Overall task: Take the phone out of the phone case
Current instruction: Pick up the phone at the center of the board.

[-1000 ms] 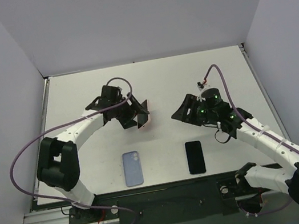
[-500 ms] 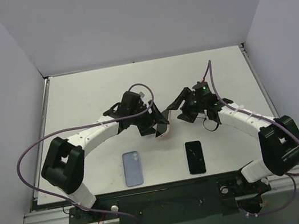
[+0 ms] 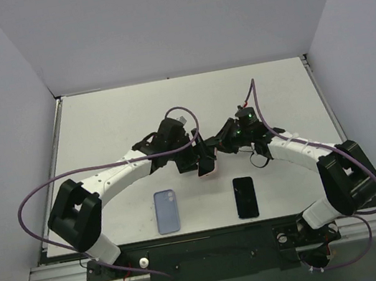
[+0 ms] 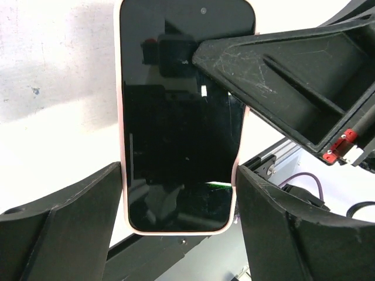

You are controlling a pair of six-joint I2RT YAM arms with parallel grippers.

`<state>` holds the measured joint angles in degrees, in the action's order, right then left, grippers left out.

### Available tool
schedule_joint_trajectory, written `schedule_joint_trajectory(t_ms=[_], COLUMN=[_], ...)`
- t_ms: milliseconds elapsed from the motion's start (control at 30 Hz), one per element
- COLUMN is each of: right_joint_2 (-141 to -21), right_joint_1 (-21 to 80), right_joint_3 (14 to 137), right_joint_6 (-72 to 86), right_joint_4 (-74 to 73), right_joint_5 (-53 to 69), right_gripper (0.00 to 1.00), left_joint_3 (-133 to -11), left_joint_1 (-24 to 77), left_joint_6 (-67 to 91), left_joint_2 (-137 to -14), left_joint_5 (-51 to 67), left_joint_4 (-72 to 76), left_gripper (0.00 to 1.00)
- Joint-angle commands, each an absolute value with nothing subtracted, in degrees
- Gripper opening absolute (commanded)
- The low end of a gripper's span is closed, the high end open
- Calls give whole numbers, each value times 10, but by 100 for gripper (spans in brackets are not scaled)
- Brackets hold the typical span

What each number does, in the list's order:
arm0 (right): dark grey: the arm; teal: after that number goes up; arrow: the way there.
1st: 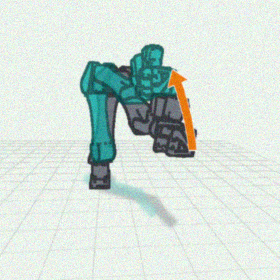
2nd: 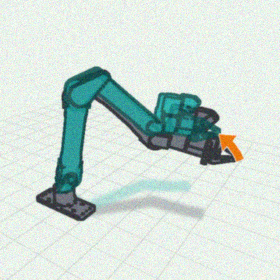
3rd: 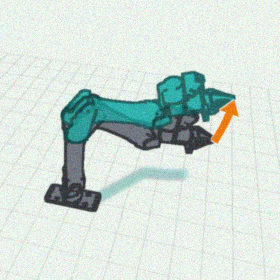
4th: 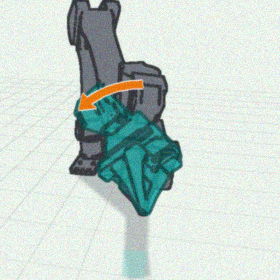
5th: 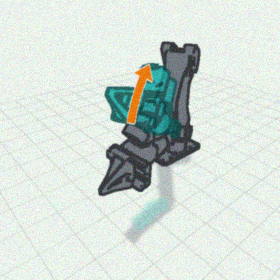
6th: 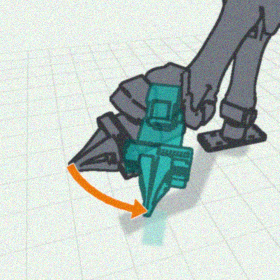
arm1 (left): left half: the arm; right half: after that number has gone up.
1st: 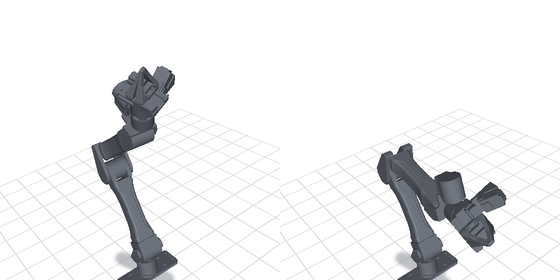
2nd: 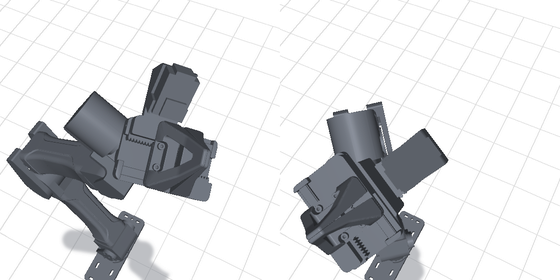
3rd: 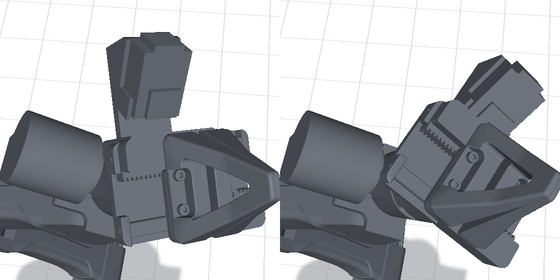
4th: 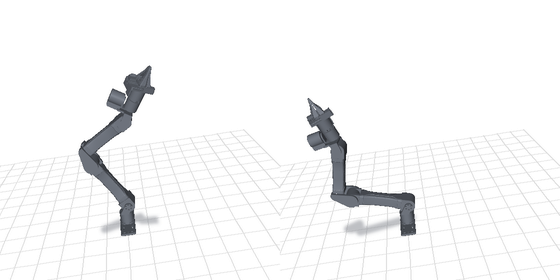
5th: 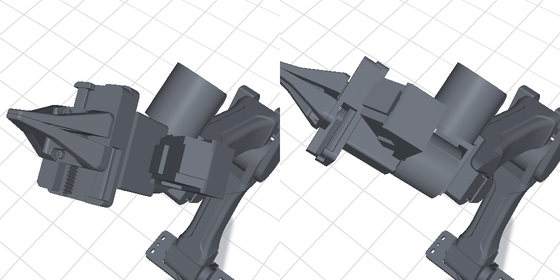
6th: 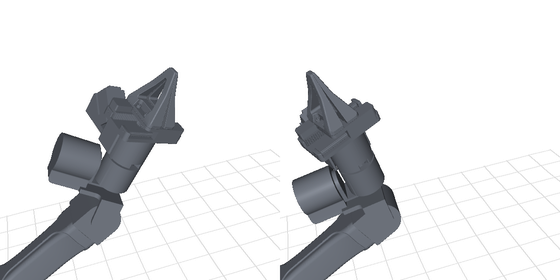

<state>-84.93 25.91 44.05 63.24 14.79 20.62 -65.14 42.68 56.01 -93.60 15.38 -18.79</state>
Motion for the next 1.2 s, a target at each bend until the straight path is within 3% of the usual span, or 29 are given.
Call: schedule_joint_trajectory(t_ms=[0, 33, 67, 267, 400, 500, 633, 733, 833, 1000, 1167], right_joint_2=[-787, -781, -769, -704, -651, -602, -551, -515, -501, -497, -507], right_joint_1=[258, 254, 252, 232, 222, 221, 220, 218, 218, 216, 213], right_joint_3=[416, 411, 399, 365, 359, 358, 359, 359, 381, 392, 396], right_joint_6=[613, 617, 615, 602, 606, 618, 635, 629, 626, 653, 683], right_joint_4=[249, 286, 301, 371, 383, 402, 424, 423, 404, 407, 433], right_joint_5=[276, 286, 307, 357, 368, 370, 371, 354, 353, 328, 334], right_gripper=[0, 0, 0, 0, 0, 0, 0, 0, 0, 0, 0], left_joint_3=[-636, -612, -593, -552, -504, -476, -454, -427, -386, -396, -408], left_joint_1=[439, 439, 438, 416, 414, 412, 412, 418, 423, 434, 439], left_joint_6=[540, 540, 539, 526, 533, 549, 585, 632, 675, 694, 680], left_joint_2=[-849, -821, -810, -741, -688, -653, -641, -635, -623, -624, -617], left_joint_5=[165, 166, 166, 227, 228, 226, 280, 323, 336, 365, 379], left_joint_4=[-128, -101, -78, -32, -9, 33, 118, 233, 369, 416, 404], left_gripper=[57, 75, 80, 84, 78, 67, 68, 75, 76, 60, 56])
